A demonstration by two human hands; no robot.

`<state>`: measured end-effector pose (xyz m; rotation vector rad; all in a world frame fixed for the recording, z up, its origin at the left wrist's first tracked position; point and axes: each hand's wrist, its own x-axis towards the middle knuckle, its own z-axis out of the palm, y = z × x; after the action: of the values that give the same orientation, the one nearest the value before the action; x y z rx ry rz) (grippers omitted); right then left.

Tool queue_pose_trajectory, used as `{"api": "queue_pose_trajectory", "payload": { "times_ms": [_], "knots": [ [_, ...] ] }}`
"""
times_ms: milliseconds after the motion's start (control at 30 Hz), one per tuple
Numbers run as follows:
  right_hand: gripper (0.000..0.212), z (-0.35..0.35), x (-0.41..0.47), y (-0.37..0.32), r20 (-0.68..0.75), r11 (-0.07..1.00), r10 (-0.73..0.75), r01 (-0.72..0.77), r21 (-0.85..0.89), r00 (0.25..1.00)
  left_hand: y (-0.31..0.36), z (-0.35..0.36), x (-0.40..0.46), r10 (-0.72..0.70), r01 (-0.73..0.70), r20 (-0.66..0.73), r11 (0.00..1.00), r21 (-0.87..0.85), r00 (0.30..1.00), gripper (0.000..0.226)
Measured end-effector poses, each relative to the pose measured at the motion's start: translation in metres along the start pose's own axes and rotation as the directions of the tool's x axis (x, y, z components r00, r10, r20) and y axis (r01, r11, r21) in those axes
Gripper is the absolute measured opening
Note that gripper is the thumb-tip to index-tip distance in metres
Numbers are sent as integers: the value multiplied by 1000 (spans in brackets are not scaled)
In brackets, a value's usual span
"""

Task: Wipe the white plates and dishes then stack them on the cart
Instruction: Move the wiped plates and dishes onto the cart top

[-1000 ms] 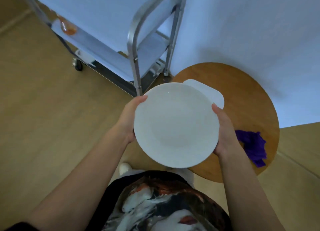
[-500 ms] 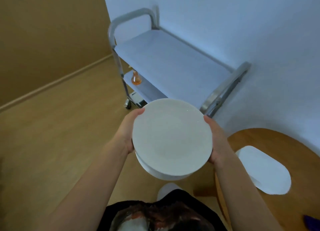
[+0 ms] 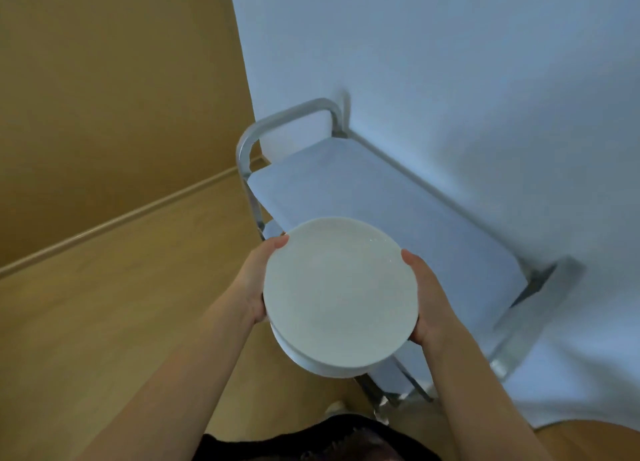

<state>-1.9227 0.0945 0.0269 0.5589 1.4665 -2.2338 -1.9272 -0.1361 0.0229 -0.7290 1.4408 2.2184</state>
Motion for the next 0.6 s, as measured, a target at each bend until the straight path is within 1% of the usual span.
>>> {"api": "queue_pose_trajectory", "payload": {
  "times_ms": [133,200,333,433,533,600],
  "knots": [
    [37,10,51,-35,-4,999,50,-50,20,999,35,9,48,-38,39,9,999,-19,999,43],
    [38,13,75,-47,-32,998,65,-65,1,997,47,12,71,-47,47,5,998,-40,999,43],
    [33,24,127,-60,-81,995,96,-97,-4,992,71,7,123,-49,50,23,997,-50,999,37],
    [37,33,174,-67,-140,995,96,-92,30,985,96,4,168,-73,75,40,996,-44,997,28],
    [33,44,220,-73,-178,994,86,-72,82,980,124,0,217,-80,80,37,997,1,996,26],
    [30,51,251,-76,-223,992,77,-52,114,972,145,-1,251,-102,100,36,994,49,994,31]
  ]
}}
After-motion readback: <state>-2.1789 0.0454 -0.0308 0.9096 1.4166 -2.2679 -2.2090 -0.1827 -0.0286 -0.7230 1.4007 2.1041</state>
